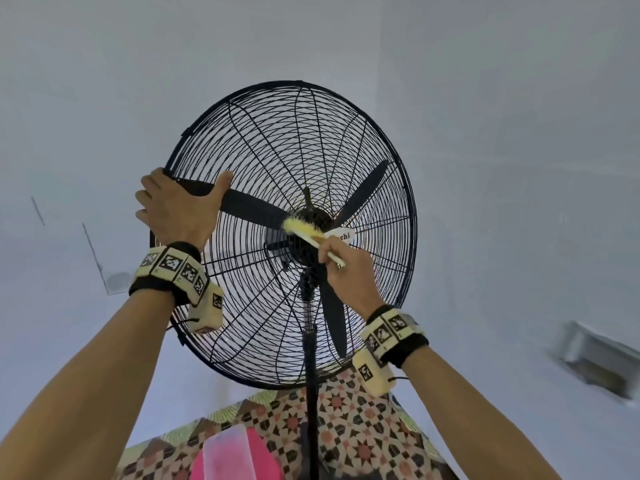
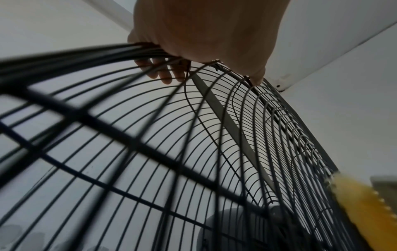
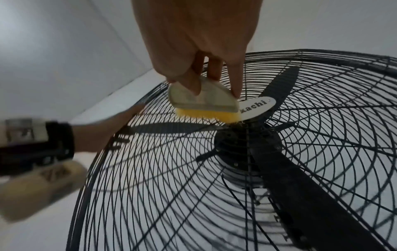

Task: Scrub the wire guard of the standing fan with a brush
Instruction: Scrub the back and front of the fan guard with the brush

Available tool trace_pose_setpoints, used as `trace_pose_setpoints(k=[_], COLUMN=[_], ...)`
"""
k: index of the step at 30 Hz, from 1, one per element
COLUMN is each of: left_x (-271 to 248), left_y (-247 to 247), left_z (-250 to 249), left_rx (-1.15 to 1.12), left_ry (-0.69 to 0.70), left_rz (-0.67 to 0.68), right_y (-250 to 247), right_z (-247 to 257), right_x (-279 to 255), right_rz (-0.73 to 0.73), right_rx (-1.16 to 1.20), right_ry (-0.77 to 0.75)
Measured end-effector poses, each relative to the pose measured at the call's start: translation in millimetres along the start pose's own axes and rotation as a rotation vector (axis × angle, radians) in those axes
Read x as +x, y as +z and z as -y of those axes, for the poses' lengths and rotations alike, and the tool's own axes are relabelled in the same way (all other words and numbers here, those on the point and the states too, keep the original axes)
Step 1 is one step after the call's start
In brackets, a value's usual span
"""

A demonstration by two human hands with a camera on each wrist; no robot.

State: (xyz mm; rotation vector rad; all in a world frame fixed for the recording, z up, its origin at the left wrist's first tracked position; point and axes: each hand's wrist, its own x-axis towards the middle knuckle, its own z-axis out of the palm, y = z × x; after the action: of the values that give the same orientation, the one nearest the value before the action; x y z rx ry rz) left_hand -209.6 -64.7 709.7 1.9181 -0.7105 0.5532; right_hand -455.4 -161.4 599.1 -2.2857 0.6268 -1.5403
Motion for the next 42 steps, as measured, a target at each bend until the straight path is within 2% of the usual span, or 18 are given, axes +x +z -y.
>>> trace_pose_setpoints(k=[2,6,10,13,16,18,23,25,28,30,32,35,38,42], left_x=[0,-2,1,2,0,0,4,4,2,2,4,4,-6,-23], left_y=[0,2,3,3,4,4,6,6,7,7,6,4,4,5], left_z=[1,-2,0,3,2,1,4,5,2,1,5,14,30,60], left_rx=[-0.006,-0.010,-0.002,0.003,-0.001,-0.006,0.004,0.005,0.004,0.006,-0.008,-0.048,-0.076,-0.280], left_ry=[0.007,0.014,-0.001,-0.006,0.004,0.006,-0.006,-0.003,0.015,0.017,0.019,0.050,0.067,0.016], left_rz=[0.002,0.007,0.004,0.000,-0.001,-0.005,-0.007,-0.012,-0.015,-0.018,0.000,0.040,0.083,0.148], right_y=[-11,-12,6,-2,-11,-7,-3,-15,-21,-14,-9,-23,-32,-13], right_z=[1,1,0,4,2,2,-1,-2,-7,-9,-9,12,50,112], right_x=[5,18,3,-2,9,11,-6,0,12,9,-1,5,34,86], right_rz=[-0.017,-0.168,-0.060,-0.032,-0.157,-0.190,-0.011,-0.041,-0.187,-0.157,-0.044,0.030,-0.018,-0.019], right_rx=[0.027,0.022,-0.006,0.033,0.062,0.034,-0.015,0.009,0.005,-0.035,-0.068,-0.049,0.028,0.024], right_ry=[0.042,0.091,0.057,0.069,0.122,0.121,0.078,0.112,0.170,0.147,0.097,0.075,0.066,-0.122])
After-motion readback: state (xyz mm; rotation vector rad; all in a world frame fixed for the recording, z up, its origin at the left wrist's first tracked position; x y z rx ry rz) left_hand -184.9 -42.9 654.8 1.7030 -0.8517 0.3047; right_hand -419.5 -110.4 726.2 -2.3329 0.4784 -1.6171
